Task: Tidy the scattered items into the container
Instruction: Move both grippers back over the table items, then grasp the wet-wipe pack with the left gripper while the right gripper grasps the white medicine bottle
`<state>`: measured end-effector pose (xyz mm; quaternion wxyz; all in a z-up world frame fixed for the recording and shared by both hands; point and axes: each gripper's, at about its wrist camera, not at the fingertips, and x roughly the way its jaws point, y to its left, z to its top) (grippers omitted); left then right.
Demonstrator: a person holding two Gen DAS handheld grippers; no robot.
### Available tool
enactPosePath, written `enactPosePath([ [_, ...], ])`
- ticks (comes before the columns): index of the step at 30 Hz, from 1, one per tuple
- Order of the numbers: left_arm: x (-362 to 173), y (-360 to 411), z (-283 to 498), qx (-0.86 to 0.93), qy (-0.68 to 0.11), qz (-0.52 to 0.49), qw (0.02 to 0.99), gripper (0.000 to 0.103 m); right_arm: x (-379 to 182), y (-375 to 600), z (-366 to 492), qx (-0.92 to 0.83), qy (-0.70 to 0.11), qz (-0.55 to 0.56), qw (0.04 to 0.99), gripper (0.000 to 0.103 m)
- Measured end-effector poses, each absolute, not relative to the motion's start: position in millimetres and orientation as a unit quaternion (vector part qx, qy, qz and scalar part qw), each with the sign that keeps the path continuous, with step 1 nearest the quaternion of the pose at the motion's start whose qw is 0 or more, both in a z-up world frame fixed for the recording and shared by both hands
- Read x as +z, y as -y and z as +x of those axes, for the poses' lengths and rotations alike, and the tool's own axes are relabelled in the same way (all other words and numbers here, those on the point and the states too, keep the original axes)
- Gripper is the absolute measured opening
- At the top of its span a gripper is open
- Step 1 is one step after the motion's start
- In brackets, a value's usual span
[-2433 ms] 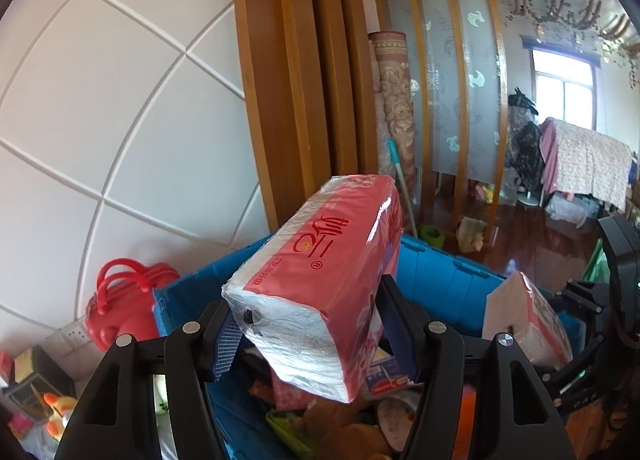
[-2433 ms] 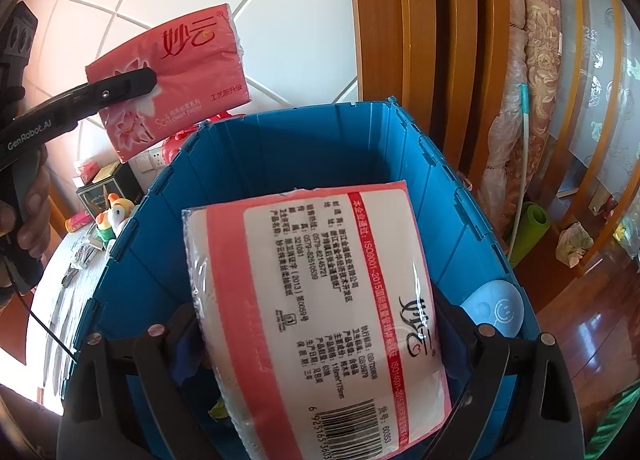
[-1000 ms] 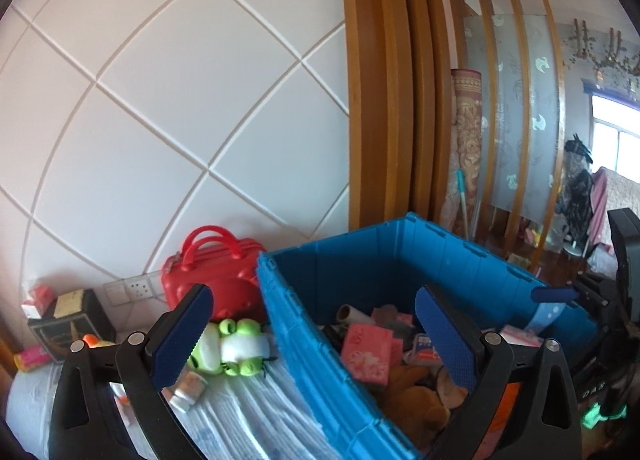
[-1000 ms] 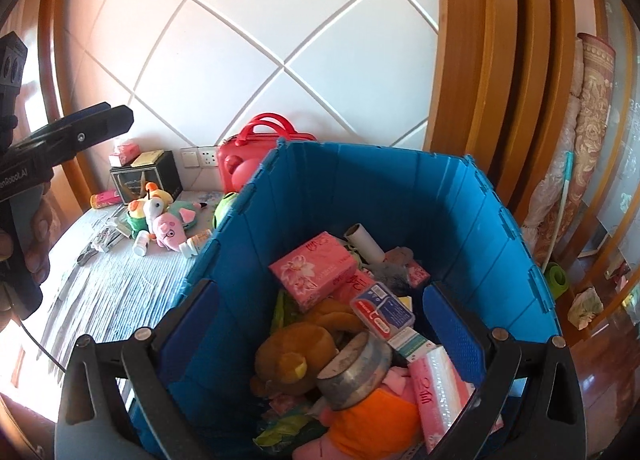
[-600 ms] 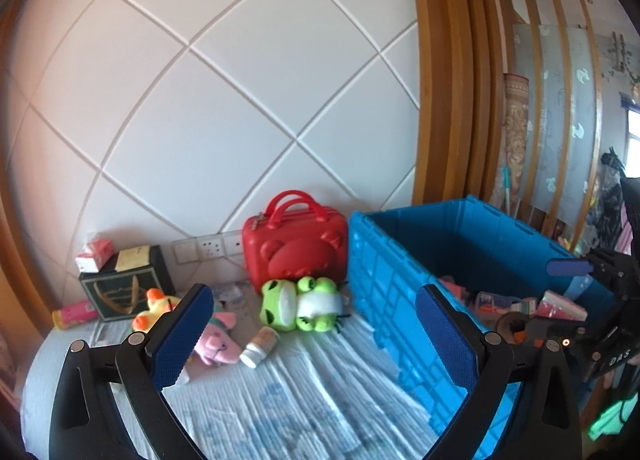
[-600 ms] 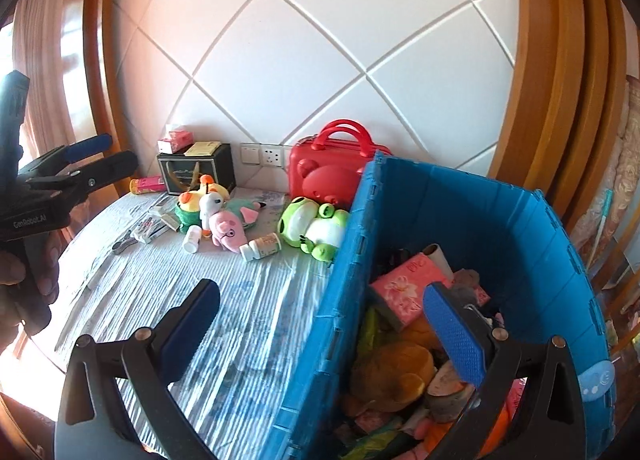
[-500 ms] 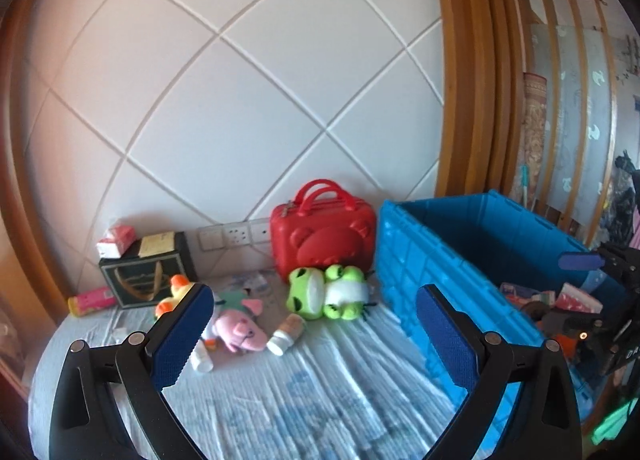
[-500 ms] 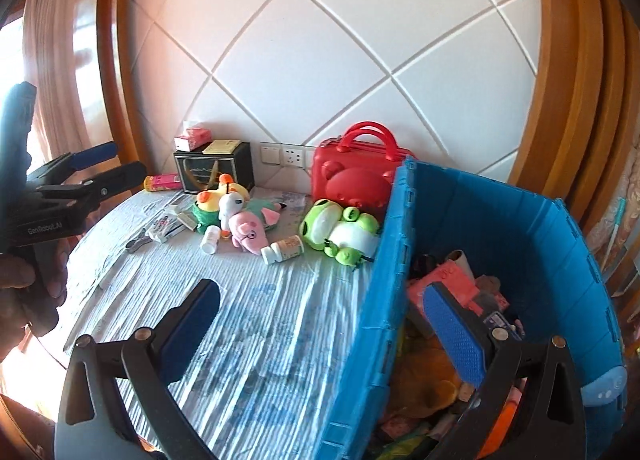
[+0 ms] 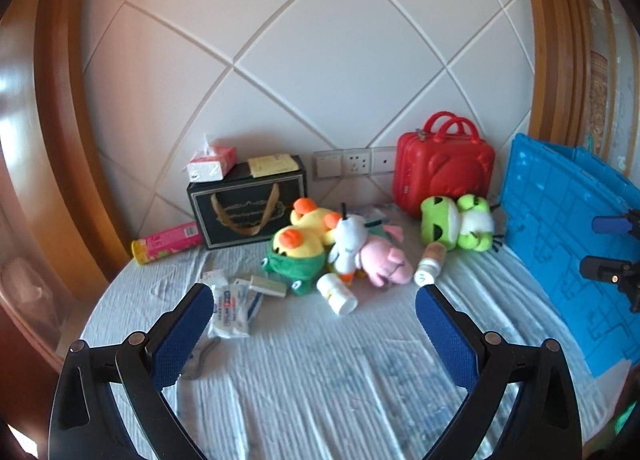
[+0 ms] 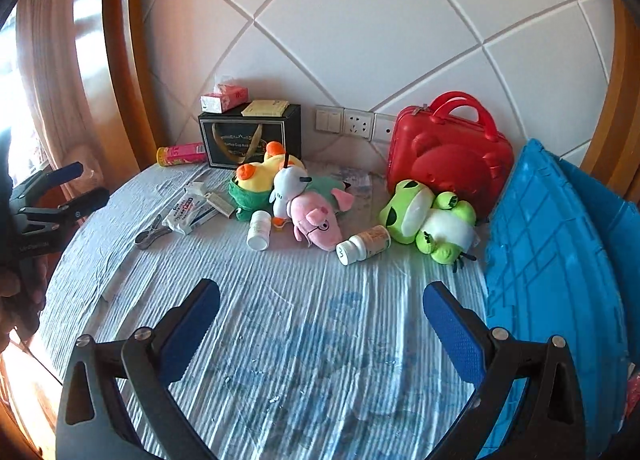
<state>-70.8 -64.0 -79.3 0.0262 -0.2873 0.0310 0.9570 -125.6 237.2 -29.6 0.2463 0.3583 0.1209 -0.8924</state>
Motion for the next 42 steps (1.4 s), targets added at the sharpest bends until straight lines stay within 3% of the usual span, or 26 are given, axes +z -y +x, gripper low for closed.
enactPosePath([
  [14, -239.6, 169.9, -190.9, 0.935, -0.034, -0.353, -0.004, 0.102, -180.0, -79.6, -207.5, -0.873, -0.159, 0.382, 0.257, 0.103],
  [25, -311.3, 203.7, -268.6, 0.912, -0.031, -0.409, -0.014, 0.102, -253.9, -19.1, -267.6, -0.861, -0.166, 0.414, 0.245, 0.103],
  [30, -317.4, 207.7, -282.6, 0.904, -0.016, -0.427, -0.005, 0.083, -269.2, 5.3, -291.4, -0.854, -0.175, 0.422, 0.250, 0.103],
  [34, -318.3, 208.0, -282.4, 0.901, -0.012, -0.433, 0.001, 0.083, -278.6, 19.3, -304.4, -0.846, -0.185, 0.433, 0.250, 0.103],
  [37, -324.1, 206.9, -285.3, 0.895, -0.014, -0.446, 0.005, 0.070, -284.4, 25.0, -310.7, -0.840, -0.184, 0.445, 0.251, 0.102],
  [39, -324.7, 206.3, -285.2, 0.895, -0.011, -0.446, 0.011, 0.062, -287.7, 26.6, -314.0, -0.836, -0.182, 0.453, 0.249, 0.095],
  [42, -322.8, 205.7, -285.7, 0.897, -0.008, -0.442, 0.012, 0.056, -293.0, 28.8, -317.4, -0.831, -0.185, 0.463, 0.247, 0.065],
])
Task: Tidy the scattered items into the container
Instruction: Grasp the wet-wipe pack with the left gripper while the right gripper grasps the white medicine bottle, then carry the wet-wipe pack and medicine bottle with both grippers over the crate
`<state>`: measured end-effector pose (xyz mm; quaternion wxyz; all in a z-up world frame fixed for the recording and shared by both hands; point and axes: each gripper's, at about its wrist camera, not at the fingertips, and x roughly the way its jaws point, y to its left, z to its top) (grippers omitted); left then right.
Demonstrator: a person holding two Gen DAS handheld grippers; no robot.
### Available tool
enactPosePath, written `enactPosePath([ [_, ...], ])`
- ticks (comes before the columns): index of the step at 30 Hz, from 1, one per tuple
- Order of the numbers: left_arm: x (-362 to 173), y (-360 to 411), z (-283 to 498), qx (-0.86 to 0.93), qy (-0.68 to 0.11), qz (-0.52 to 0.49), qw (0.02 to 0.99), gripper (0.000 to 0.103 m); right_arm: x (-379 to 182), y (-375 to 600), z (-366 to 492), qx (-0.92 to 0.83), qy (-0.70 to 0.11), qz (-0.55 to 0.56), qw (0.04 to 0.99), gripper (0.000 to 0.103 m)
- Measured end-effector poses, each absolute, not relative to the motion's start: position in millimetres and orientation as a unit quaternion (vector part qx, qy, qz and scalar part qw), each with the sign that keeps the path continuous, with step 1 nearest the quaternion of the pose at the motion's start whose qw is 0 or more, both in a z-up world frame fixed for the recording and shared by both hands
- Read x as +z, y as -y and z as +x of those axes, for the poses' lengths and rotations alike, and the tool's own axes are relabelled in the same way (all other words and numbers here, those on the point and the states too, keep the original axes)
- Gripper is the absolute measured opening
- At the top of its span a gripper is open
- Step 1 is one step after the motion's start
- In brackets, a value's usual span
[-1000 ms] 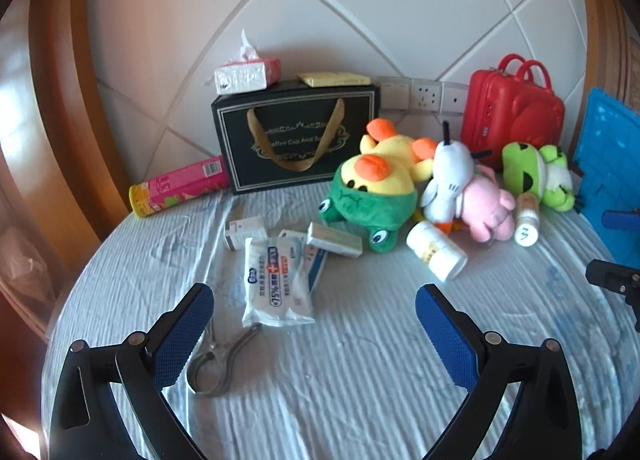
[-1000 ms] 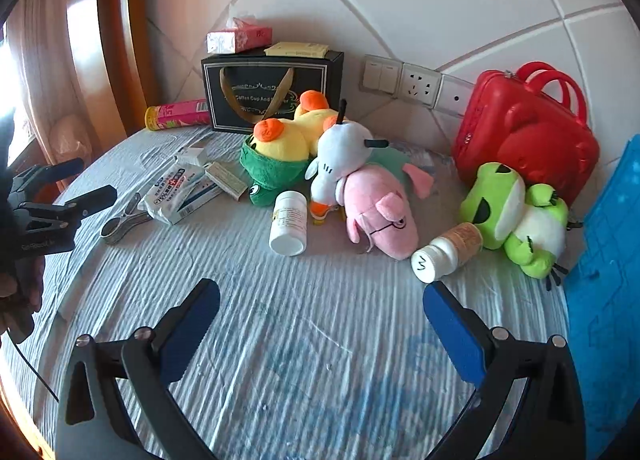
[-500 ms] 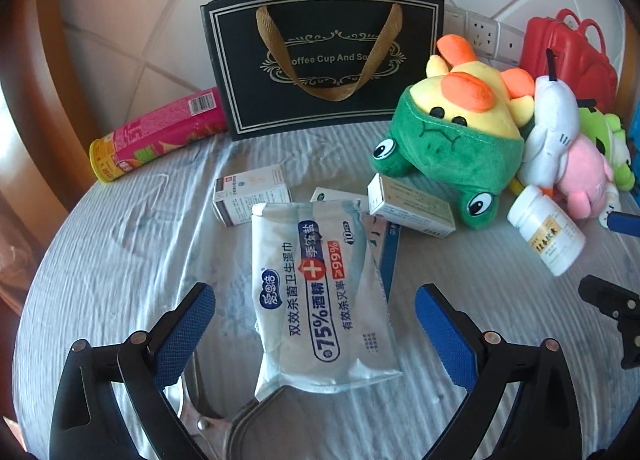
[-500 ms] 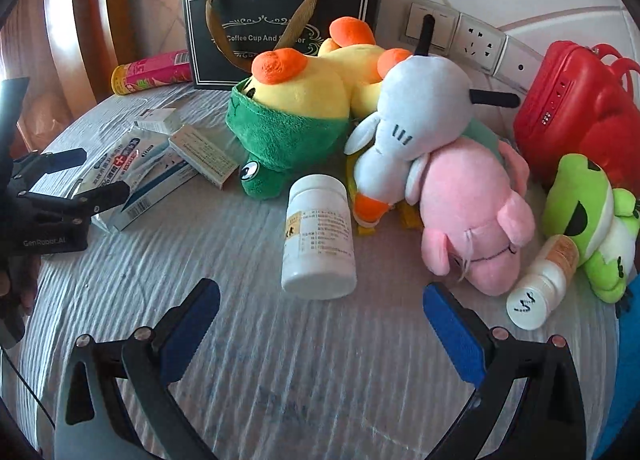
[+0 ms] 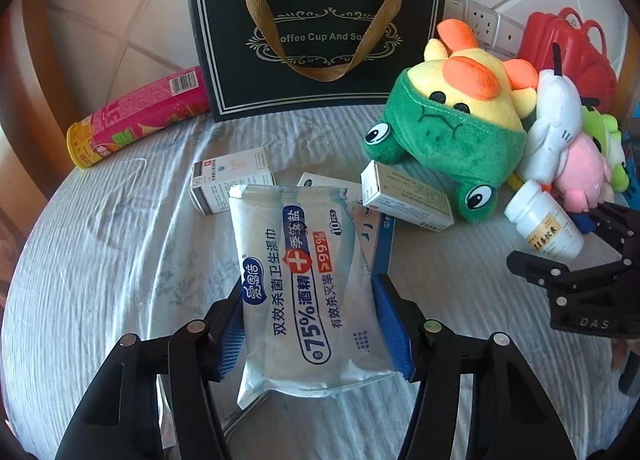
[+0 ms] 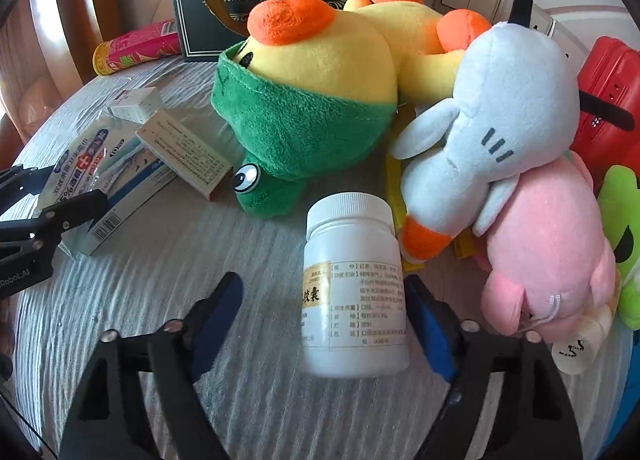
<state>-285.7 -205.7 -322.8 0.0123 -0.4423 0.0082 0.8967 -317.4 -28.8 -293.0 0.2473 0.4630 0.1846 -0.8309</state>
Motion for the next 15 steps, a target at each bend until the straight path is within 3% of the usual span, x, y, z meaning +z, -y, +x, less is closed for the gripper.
enactPosePath([
  [2, -322.3, 206.8, -284.2, 0.897, -0.002, -0.441, 0.012, 0.052, -294.8, 27.1, -319.4, -0.829, -0.172, 0.470, 0.250, 0.056],
  [3, -321.4, 207.4, -282.7, 0.899, 0.000, -0.438, 0.012, 0.050, -294.4, 26.5, -319.5, -0.829, -0.168, 0.470, 0.252, 0.046],
  [15, -311.0, 210.3, -259.5, 0.907, 0.009, -0.421, 0.002, 0.042, -281.9, 18.6, -299.8, -0.824, -0.146, 0.476, 0.270, 0.045],
])
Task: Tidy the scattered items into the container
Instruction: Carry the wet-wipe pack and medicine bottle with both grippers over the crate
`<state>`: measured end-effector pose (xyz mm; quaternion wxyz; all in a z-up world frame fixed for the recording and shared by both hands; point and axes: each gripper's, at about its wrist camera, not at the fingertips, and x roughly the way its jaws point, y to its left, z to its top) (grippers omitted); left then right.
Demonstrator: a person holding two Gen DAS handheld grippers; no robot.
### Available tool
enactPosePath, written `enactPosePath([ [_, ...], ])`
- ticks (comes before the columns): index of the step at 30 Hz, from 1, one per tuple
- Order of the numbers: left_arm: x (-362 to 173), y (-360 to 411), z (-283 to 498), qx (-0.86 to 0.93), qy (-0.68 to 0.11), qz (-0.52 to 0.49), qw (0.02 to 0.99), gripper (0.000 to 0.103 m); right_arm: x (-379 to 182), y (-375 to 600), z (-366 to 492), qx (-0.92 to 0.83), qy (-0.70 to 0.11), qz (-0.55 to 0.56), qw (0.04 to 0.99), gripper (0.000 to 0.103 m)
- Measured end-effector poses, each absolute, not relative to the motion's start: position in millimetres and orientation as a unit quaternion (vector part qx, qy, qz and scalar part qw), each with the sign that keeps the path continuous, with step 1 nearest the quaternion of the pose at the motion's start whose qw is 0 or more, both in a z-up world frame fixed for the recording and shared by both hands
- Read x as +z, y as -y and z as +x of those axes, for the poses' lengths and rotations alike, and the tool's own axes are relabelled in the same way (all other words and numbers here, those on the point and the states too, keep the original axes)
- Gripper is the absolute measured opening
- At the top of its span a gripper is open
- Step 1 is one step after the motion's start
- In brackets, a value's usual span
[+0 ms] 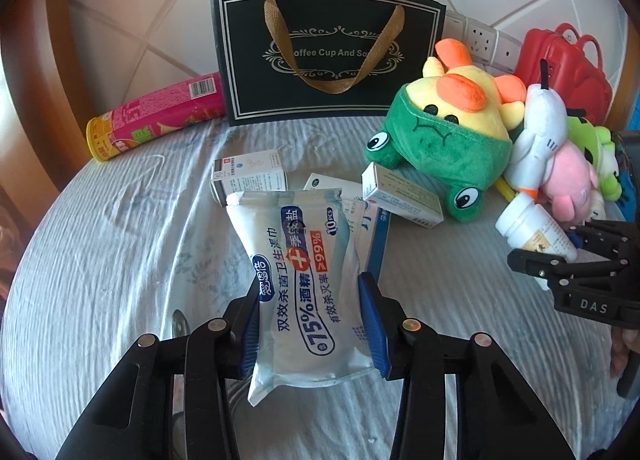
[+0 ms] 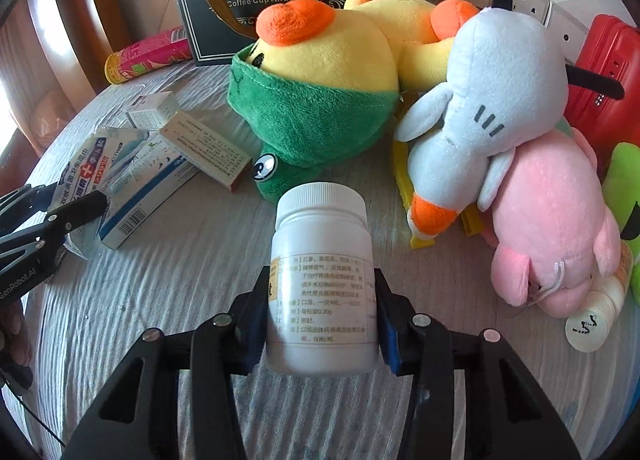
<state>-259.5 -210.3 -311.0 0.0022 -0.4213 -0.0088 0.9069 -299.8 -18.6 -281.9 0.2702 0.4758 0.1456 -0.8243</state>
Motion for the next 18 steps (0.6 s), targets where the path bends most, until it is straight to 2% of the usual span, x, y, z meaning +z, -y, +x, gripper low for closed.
enactPosePath([
  [18, -224.5, 196.5, -211.1, 0.925, 0.017, -0.378, -0.017, 0.042, -204.0, -20.8, -251.1, -0.835, -0.143, 0.445, 0.290, 0.045],
])
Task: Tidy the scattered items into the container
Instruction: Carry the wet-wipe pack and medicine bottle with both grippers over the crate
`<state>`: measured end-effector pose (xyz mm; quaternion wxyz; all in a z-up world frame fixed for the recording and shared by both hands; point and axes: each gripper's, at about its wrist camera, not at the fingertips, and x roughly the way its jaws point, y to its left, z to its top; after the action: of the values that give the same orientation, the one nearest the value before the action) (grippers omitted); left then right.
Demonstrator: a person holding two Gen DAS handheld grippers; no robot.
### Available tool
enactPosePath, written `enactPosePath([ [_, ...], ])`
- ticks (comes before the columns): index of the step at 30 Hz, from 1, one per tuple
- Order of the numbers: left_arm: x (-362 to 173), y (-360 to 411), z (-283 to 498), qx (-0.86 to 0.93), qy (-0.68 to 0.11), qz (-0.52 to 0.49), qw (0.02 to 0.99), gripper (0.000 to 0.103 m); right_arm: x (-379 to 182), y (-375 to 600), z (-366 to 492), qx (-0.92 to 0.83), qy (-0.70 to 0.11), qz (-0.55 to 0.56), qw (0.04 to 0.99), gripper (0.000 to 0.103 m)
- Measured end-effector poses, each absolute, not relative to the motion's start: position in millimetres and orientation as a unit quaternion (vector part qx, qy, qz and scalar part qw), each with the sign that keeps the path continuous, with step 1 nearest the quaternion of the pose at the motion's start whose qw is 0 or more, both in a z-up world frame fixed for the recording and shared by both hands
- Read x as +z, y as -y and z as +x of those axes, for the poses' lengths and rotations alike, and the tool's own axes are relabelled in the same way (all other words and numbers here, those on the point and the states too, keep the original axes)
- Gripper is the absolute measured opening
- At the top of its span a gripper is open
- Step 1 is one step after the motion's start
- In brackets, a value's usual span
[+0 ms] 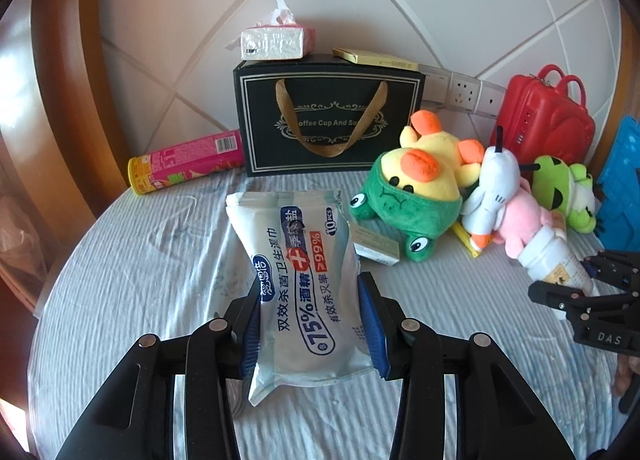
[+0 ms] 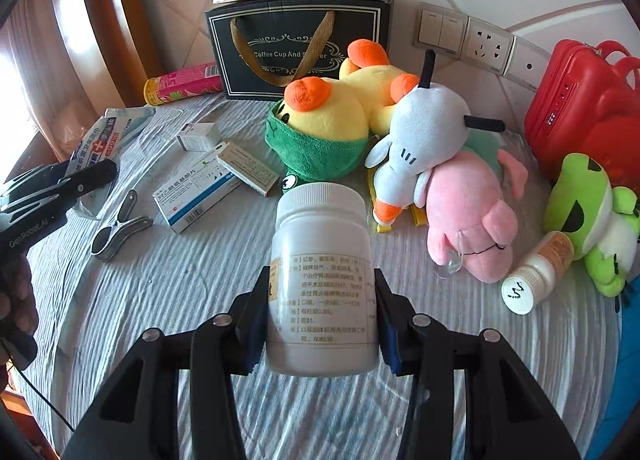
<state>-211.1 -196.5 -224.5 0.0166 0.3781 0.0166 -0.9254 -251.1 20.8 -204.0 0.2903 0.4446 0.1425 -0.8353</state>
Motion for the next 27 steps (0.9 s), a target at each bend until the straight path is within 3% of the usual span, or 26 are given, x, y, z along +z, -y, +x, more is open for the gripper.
enactPosePath([
  [27, -71.6, 81.5, -93.6, -0.939, -0.021, 0.337, 0.066, 0.042, -26.4, -166.4, -146.1, -0.853, -0.109, 0.383, 0.337, 0.045],
])
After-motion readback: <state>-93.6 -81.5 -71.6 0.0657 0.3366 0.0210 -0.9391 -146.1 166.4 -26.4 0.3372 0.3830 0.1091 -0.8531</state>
